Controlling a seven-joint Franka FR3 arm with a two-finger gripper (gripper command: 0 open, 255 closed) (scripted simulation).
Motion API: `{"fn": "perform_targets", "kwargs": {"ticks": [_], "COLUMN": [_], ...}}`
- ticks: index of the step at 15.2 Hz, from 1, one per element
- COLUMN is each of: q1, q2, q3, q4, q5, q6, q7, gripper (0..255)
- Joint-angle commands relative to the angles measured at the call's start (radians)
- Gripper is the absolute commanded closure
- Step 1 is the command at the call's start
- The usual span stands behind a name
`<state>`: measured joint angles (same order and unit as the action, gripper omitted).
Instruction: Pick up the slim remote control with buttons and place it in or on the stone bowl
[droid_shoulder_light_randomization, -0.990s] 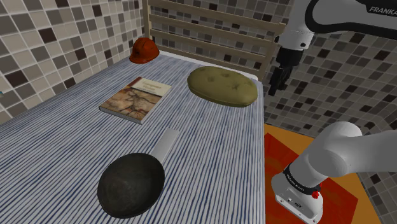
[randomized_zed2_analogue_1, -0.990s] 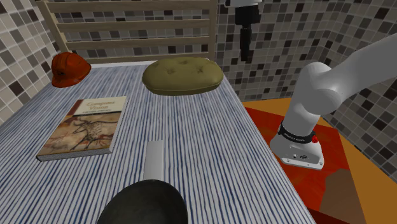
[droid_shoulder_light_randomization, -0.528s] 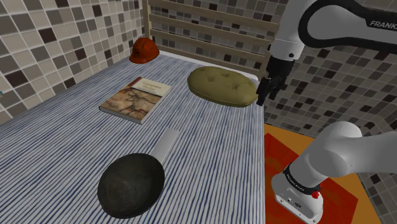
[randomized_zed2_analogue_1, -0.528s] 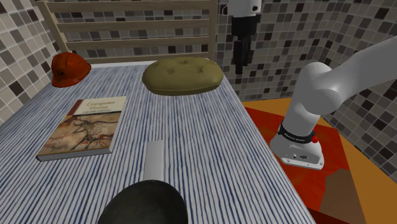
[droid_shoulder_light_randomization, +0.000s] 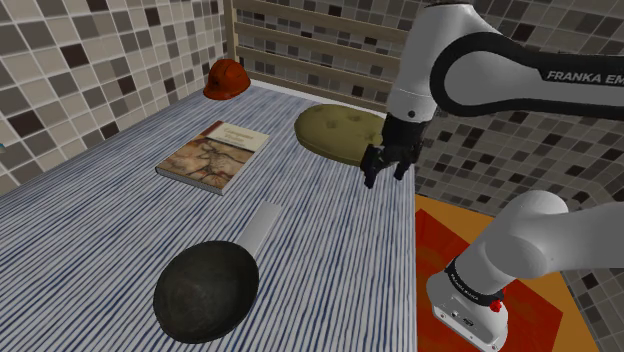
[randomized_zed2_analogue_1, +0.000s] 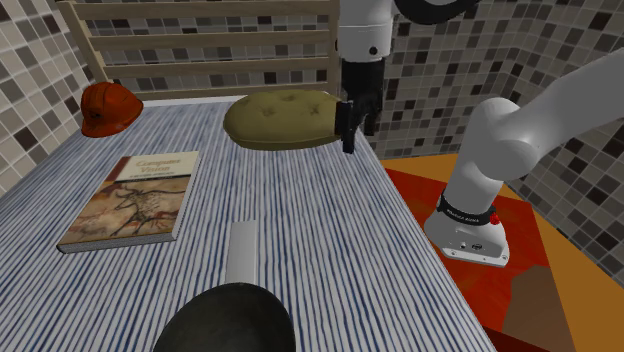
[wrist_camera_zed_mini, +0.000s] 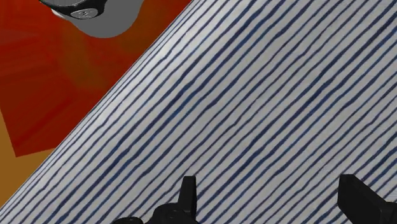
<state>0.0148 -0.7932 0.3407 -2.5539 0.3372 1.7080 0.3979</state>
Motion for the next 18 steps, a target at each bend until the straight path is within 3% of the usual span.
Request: {"fn": "perform_targets", "kwargs": {"ticks": [1,6,11,15,18], "q1": [0.001,-0.035,-0.117,-0.218,-0.298], "q2": [0.03,0.164,0.344,0.532,0.729], "q3": [0.068,0.235,0.413,0.575,0.701], "q4": [0.012,0.072,0.171,0.274,0.365], "q5": [0.038,0.084,0.054,-0.06,-0.249], "q6": [0.04,0.165,0.291,0.383,0.435], "q7": [0.096,0.308,0.54,0.768,0.999], "gripper": [0,0,0,0,0]}}
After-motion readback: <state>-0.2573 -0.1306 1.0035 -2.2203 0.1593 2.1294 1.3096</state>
